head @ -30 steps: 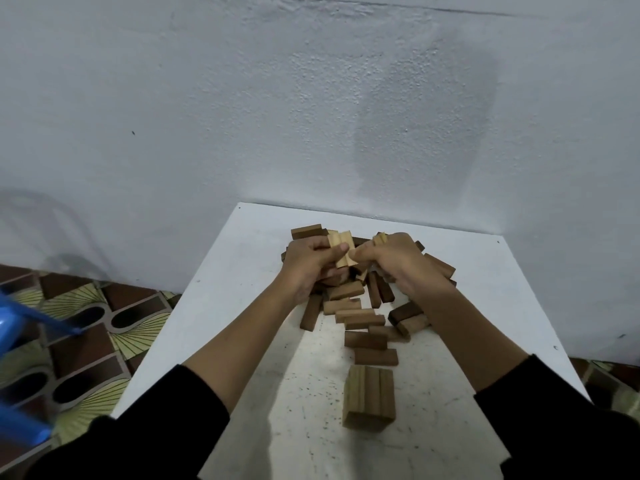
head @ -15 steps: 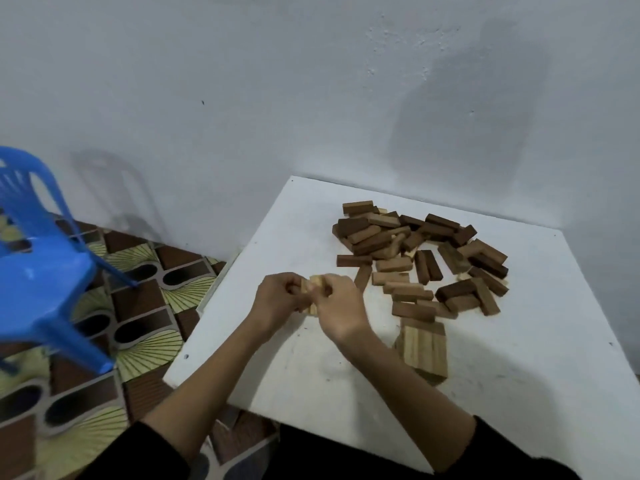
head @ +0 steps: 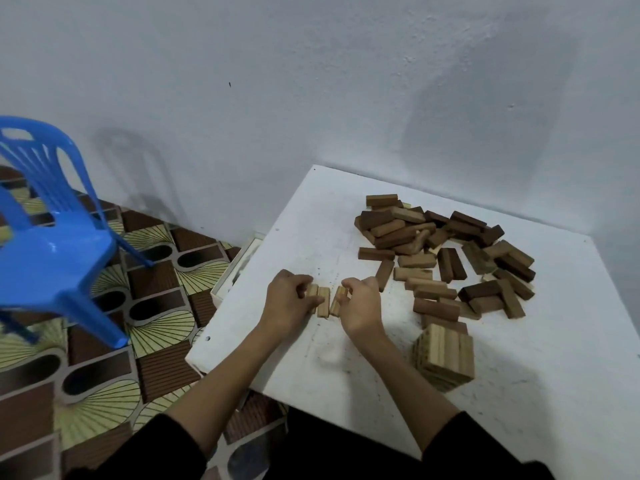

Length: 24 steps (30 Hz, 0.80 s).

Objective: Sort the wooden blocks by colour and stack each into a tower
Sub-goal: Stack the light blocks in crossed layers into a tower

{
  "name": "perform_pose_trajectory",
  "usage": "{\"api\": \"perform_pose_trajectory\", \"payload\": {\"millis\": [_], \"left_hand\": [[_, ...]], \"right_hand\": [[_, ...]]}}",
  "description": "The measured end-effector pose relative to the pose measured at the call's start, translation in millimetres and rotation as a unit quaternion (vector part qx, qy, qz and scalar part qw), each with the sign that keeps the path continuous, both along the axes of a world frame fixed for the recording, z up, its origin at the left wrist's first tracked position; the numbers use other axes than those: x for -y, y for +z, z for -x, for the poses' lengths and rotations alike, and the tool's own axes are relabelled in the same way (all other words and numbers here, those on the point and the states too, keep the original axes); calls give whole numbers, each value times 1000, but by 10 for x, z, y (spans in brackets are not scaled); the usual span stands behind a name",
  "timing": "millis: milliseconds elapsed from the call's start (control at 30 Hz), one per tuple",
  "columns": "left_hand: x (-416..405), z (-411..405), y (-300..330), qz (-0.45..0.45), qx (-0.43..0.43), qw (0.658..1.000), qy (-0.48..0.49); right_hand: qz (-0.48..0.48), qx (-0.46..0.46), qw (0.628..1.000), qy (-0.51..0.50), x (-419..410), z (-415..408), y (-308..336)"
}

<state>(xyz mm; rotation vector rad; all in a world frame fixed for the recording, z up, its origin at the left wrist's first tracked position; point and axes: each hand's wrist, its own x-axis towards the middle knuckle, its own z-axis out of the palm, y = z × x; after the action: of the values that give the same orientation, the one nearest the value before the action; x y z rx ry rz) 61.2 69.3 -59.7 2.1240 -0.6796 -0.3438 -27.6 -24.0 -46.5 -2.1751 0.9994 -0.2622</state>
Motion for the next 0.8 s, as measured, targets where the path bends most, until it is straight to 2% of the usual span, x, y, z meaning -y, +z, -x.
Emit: {"api": "perform_pose_trajectory", "payload": {"millis": [100,200,300,433,500,600,800], "left_hand": [[-11,28,-21,8,-16,1000,7],[-19,126,-4,-24,-7,998,-60],[2,207,-27,-65,39,992,-100],[27,167,-77,-39,69,990,-113],[19,99,-72,-27,72,985,-155],[5,19,-65,-12,71,974,-214],[-68,-9,-118,23,48,979,-195]], "right_hand": [[5,9,1000,-7,19,-25,-27],[-18,30,999,-19,34,-20,-37],[-11,45,998,-33,42,6,-59],[32,70,996,-35,24,71,-143],[68,112,990,-44,5,122,-210],[73,157,982,-68,-41,192,-284],[74,215,972,-66,-21,262,-351]]}}
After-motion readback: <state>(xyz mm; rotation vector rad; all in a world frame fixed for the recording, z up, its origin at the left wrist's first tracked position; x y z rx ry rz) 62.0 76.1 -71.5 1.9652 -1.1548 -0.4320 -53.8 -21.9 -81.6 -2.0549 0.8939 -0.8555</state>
